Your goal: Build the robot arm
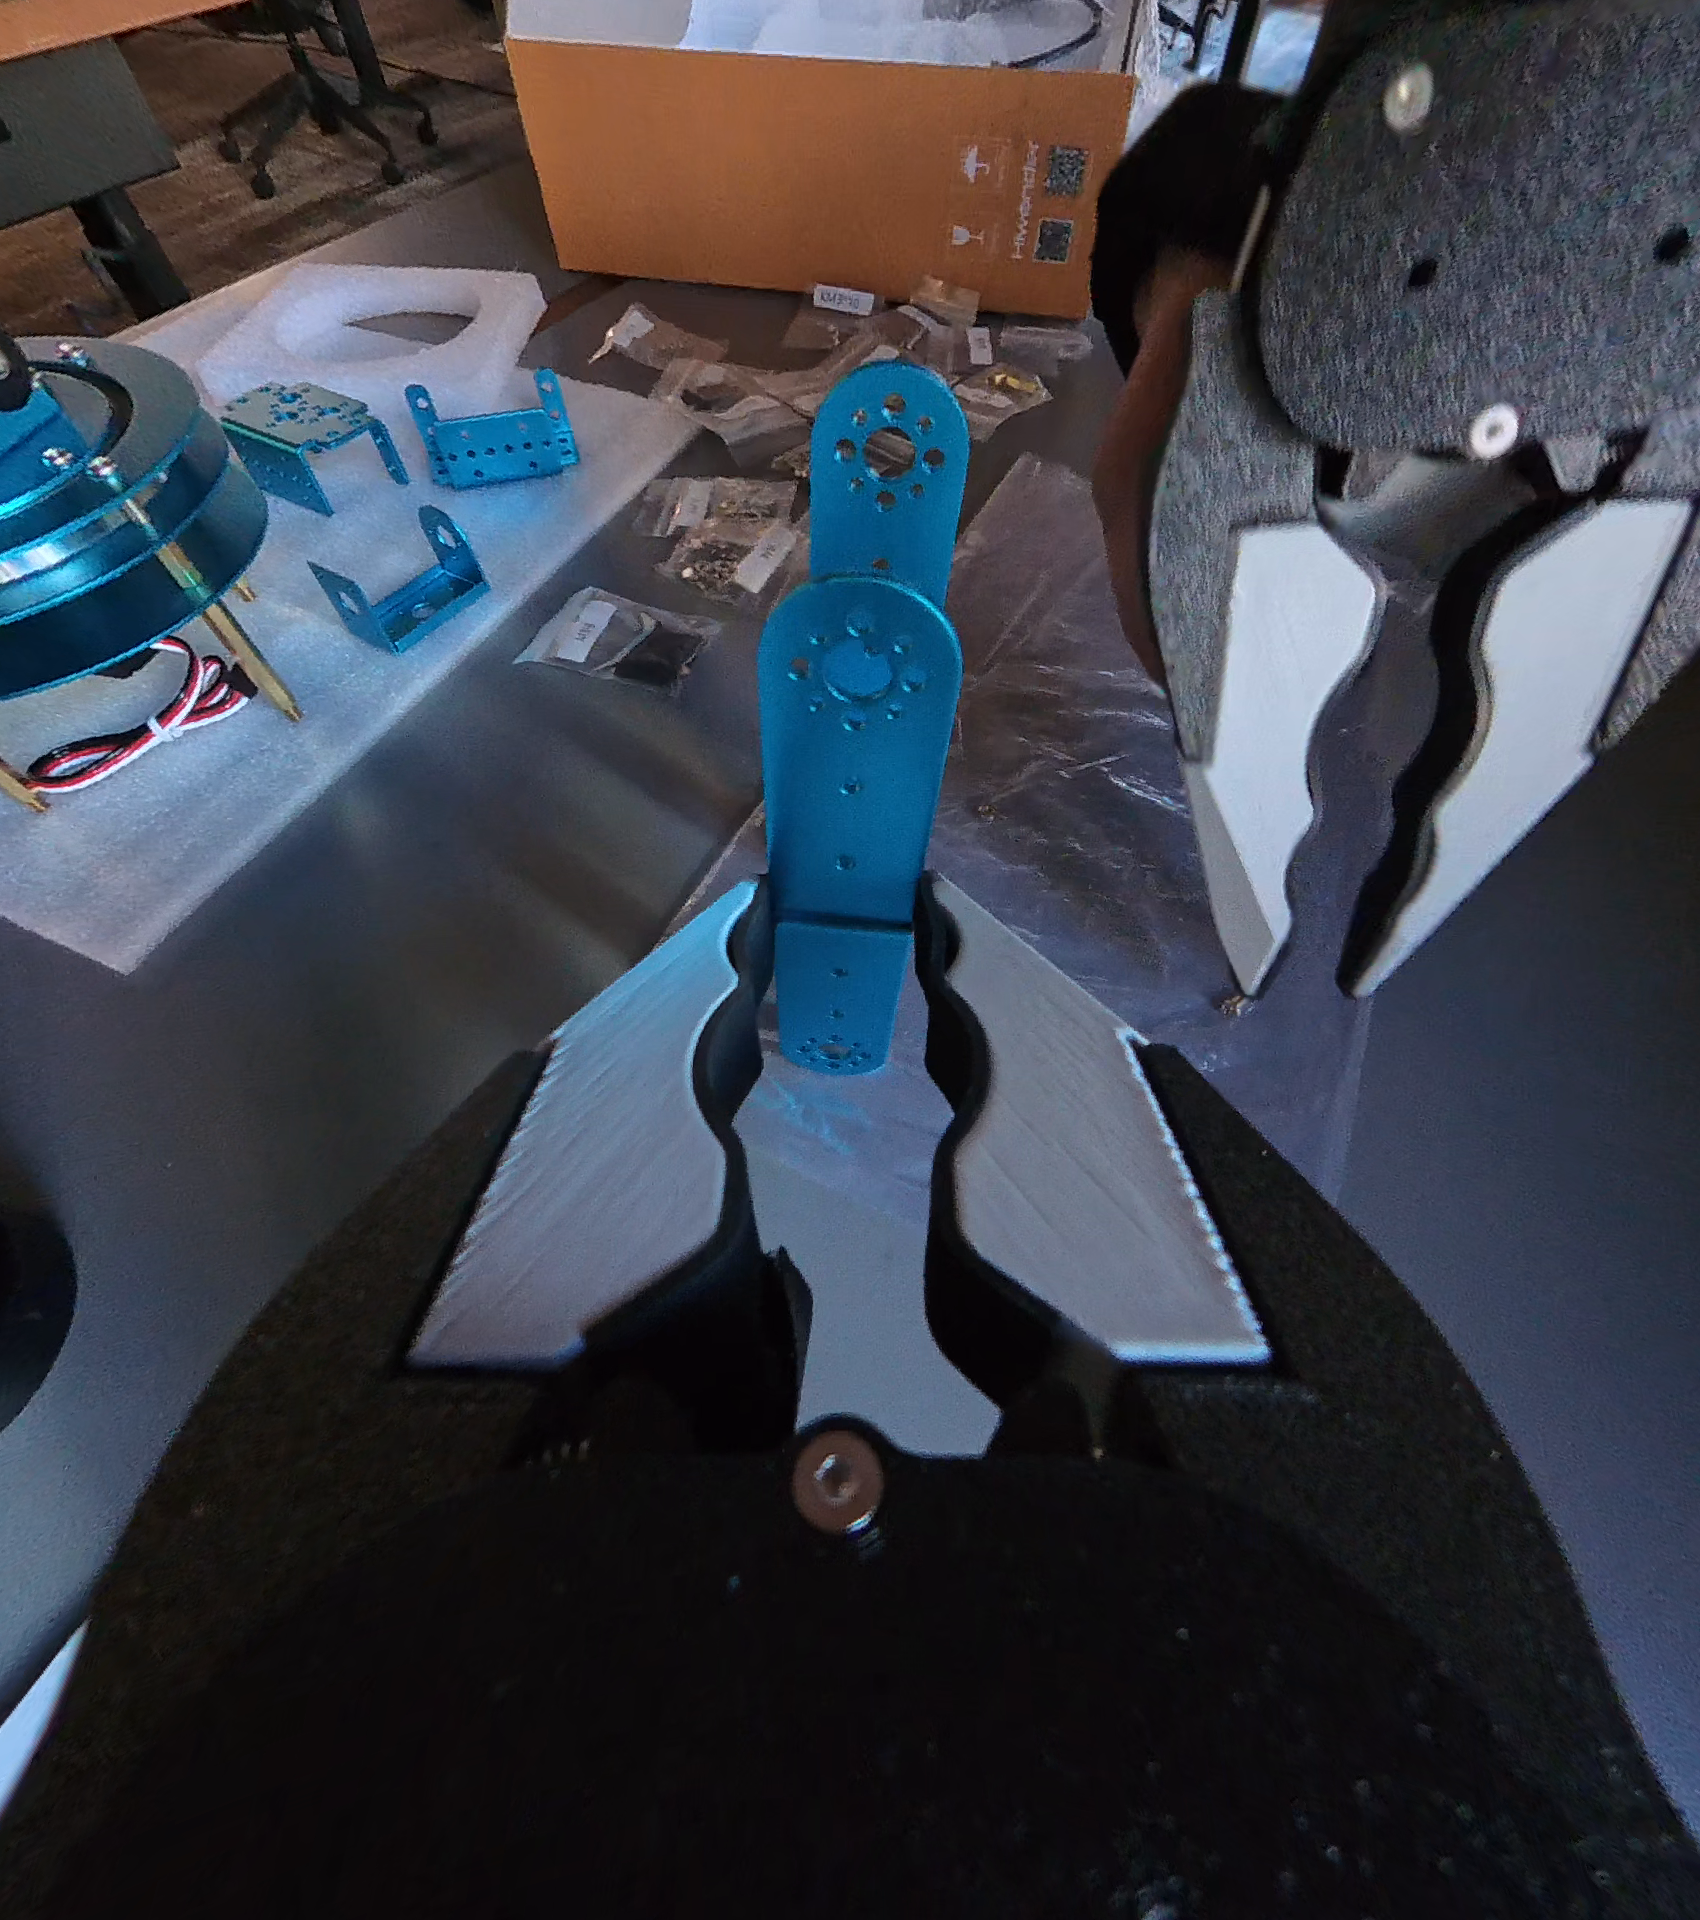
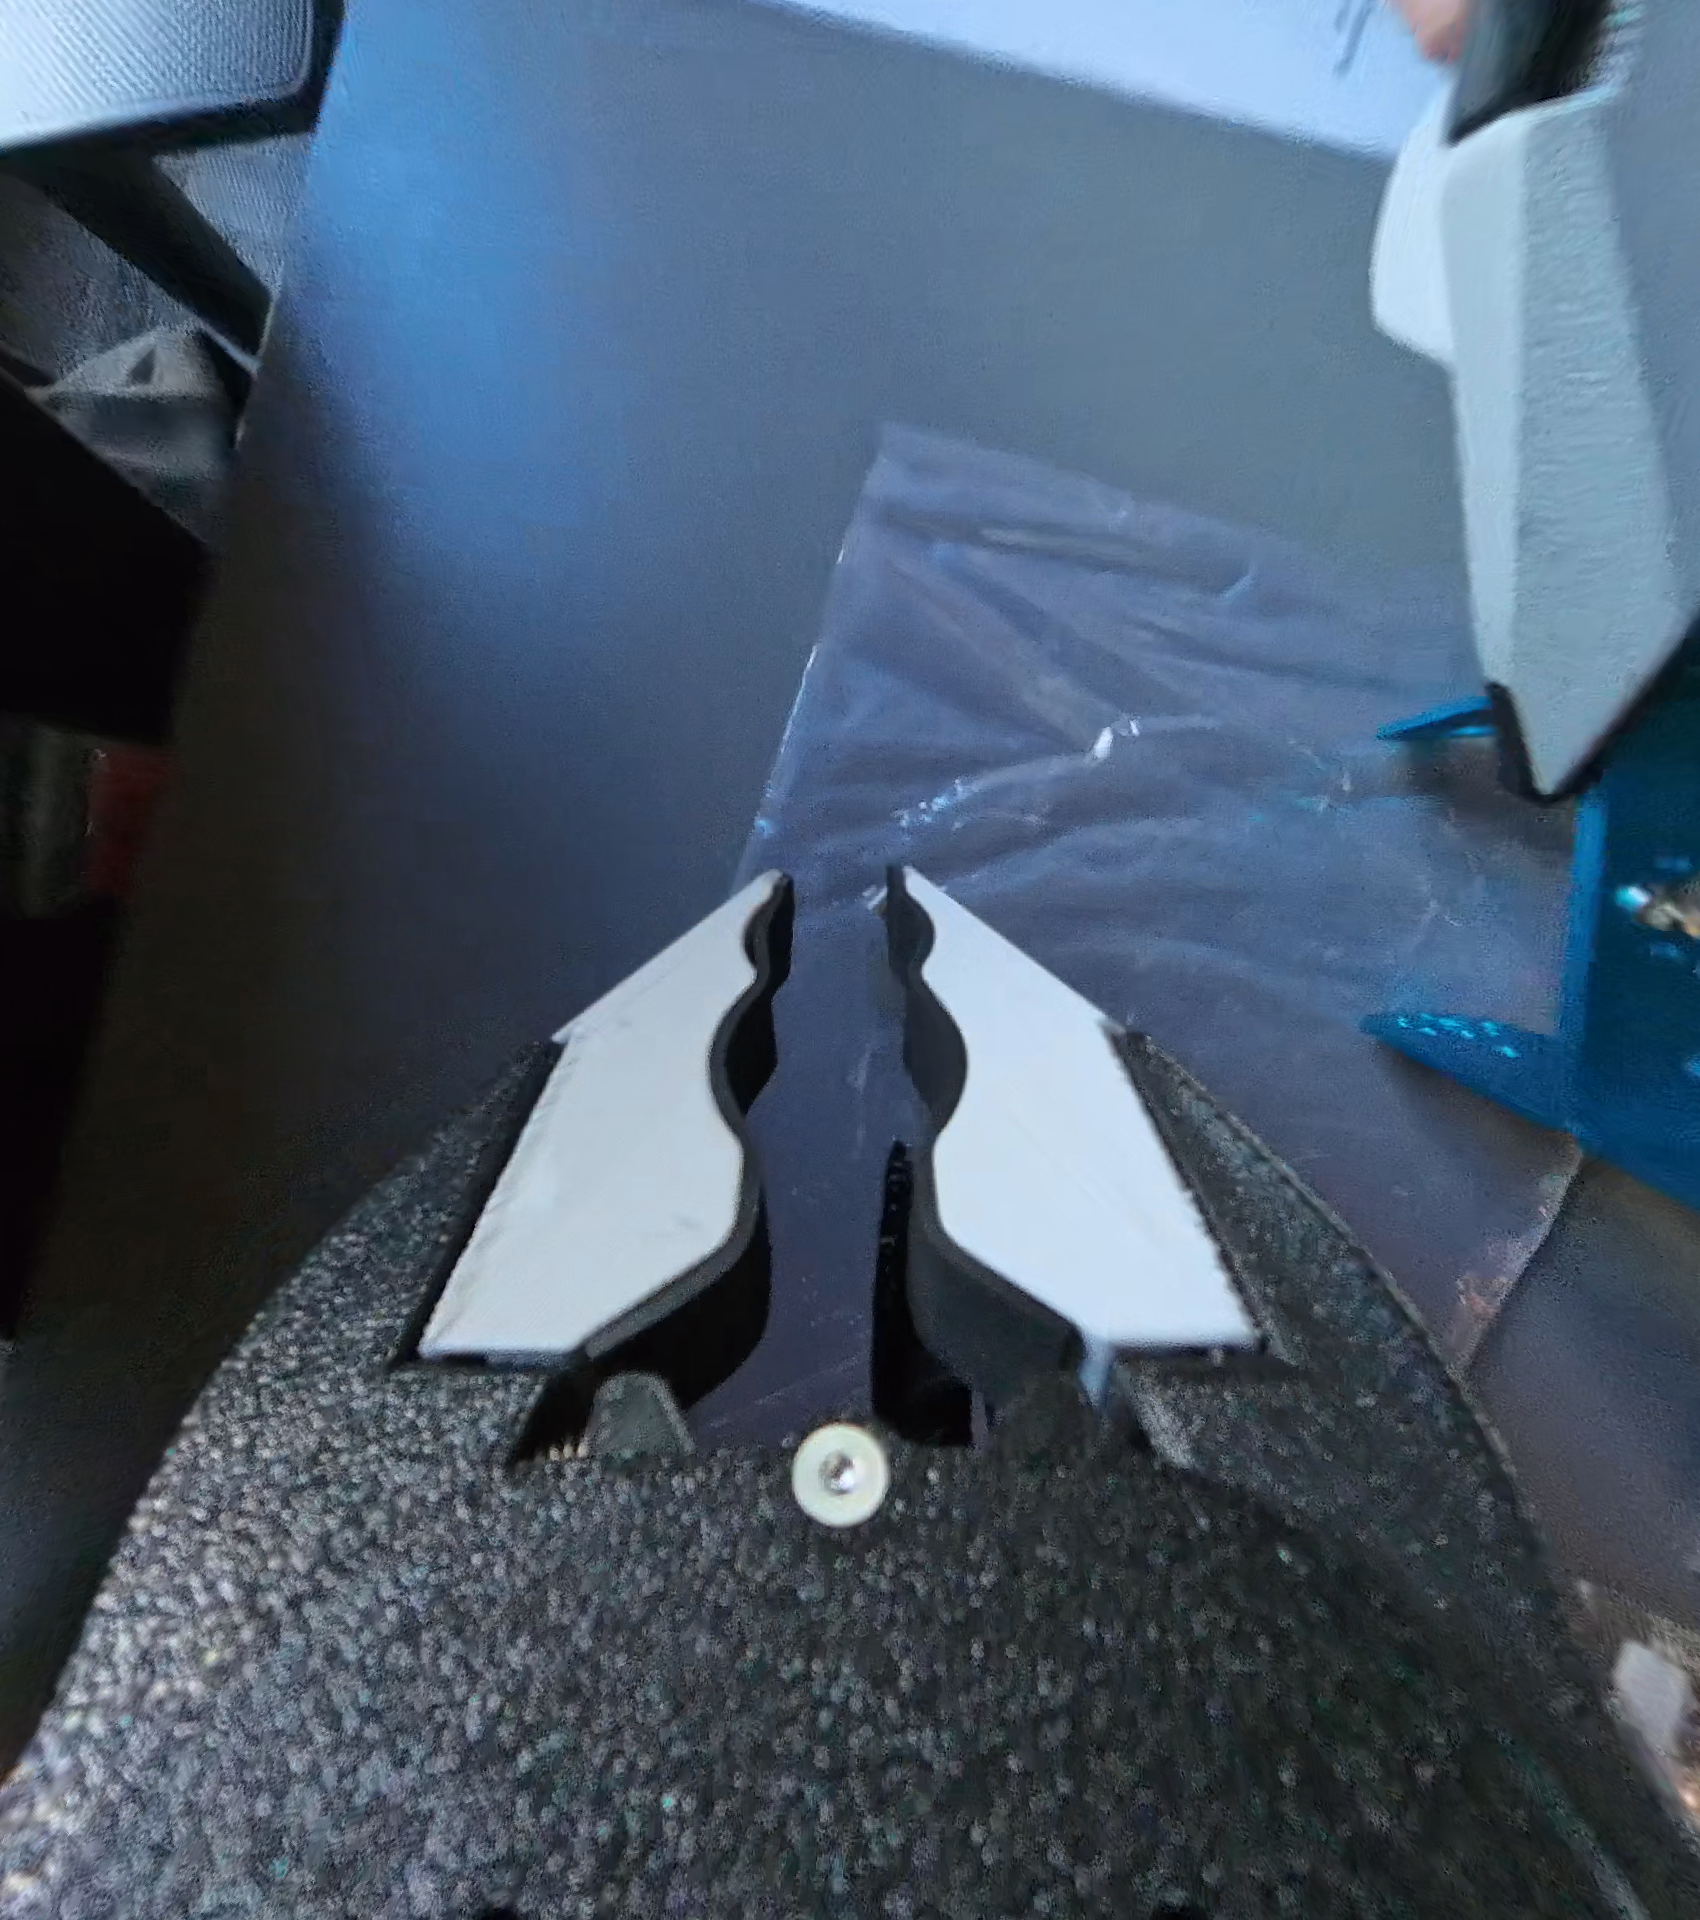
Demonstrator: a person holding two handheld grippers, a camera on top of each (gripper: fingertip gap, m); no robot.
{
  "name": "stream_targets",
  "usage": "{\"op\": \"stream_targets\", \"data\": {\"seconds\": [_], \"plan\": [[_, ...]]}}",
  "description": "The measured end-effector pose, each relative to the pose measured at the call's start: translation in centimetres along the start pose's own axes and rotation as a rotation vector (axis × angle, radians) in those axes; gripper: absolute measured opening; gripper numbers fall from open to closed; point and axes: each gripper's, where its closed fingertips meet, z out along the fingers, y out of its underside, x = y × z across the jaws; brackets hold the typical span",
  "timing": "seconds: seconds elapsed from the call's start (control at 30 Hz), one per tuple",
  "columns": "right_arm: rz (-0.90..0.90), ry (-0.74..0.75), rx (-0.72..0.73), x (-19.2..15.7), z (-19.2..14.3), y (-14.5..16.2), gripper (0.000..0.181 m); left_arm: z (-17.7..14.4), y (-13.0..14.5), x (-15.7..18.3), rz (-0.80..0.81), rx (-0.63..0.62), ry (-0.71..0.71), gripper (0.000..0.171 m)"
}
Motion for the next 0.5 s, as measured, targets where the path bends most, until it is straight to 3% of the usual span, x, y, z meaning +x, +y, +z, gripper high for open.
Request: {"op": "stream_targets", "data": {"seconds": [0.1, 0.4, 0.5], "plan": [[0.066, -0.074, -0.056, -0.6, 0.5, 0.1, 0.021, -0.1, 0.1, -0.4, -0.016, 0.001, -0.009, 0.025], [0.103, -0.039, -0.103, 0.3, 1.2, 0.6, 0.016, -0.1, 0.2, -0.4, -0.020, -0.003, -0.003, 0.025], [0.090, 0.000, -0.121, 0.8, 1.3, 0.6, 0.006, -0.1, 0.2, -0.3, -0.016, -0.003, -0.003, 0.026]]}}
